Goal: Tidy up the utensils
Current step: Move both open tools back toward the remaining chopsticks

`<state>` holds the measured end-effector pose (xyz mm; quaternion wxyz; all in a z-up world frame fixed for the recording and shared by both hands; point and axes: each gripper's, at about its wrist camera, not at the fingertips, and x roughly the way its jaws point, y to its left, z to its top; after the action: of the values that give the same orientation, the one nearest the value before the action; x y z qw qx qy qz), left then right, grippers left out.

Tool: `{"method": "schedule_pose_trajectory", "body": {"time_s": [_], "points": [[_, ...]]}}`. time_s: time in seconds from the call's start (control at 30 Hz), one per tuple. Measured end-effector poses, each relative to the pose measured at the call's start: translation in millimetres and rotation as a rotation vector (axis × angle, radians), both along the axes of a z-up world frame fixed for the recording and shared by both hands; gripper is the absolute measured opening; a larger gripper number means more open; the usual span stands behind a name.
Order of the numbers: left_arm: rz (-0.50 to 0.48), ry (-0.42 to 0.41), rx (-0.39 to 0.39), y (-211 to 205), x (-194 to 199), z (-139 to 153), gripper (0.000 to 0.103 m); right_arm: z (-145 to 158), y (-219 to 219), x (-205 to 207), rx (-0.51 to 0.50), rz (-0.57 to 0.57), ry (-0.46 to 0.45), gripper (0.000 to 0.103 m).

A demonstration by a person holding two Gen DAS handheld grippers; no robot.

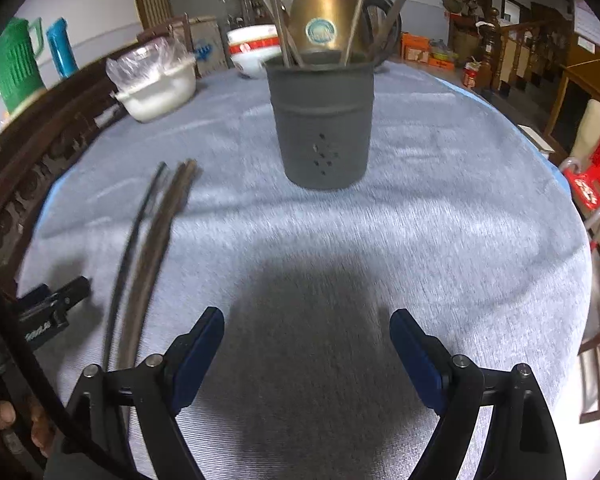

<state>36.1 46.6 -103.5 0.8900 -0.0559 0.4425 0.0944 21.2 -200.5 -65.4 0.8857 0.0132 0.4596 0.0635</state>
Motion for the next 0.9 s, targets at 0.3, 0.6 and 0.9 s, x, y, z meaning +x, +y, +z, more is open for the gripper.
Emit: {"method": "schedule_pose_trajectory", "body": {"time_s": [0.3, 0.6, 0.9], "points": [[-0.049, 0.016, 0.002, -2.7, 3.1, -0.2, 0.103, -12.9, 8.5, -5.5, -0.077, -0.048, -0.043, 0.094], [-0.053, 0.014, -0.001, -1.3, 1.7, -0.5, 0.103, -14.1, 7.6, -0.5, -0.073, -0.044, -0.023, 0.103], [-0.048, 0.014, 0.001, -2.3, 1.4, -0.5, 0.103, -13.8, 7.6, -2.5, -0.066, -0.031, -0.029, 0.103]]}}
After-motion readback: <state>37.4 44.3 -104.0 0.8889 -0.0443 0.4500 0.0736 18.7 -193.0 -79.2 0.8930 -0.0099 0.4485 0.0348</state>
